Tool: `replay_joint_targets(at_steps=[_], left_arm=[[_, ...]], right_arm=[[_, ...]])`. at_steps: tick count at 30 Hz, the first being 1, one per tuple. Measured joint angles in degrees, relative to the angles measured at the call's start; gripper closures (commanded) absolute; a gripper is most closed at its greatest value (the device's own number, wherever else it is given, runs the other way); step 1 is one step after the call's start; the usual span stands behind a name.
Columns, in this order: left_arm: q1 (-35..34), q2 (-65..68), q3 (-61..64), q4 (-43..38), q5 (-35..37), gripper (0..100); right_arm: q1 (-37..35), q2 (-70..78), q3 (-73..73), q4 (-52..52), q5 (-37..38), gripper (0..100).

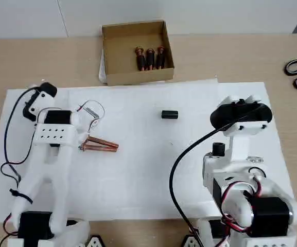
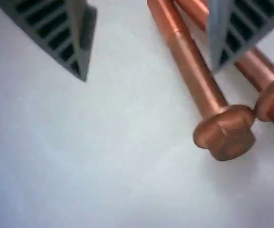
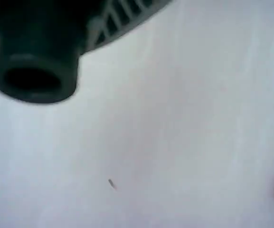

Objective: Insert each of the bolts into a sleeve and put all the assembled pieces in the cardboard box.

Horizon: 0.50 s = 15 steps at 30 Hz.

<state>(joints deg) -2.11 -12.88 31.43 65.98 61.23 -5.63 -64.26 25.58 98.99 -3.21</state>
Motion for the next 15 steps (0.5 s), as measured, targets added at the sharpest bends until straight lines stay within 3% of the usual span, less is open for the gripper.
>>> replay_joint_targets(at_steps=[8,15], left_arm=[[0.0,0.0,2.5,-0.6,-0.1,84],[4.7,0.0,5.9,-1.9,-0.1,84]], right_arm=[[0.0,0.0,0.2,0.0,0.0,99.5],[0.0,0.0,0.2,0.0,0.0,99.5]])
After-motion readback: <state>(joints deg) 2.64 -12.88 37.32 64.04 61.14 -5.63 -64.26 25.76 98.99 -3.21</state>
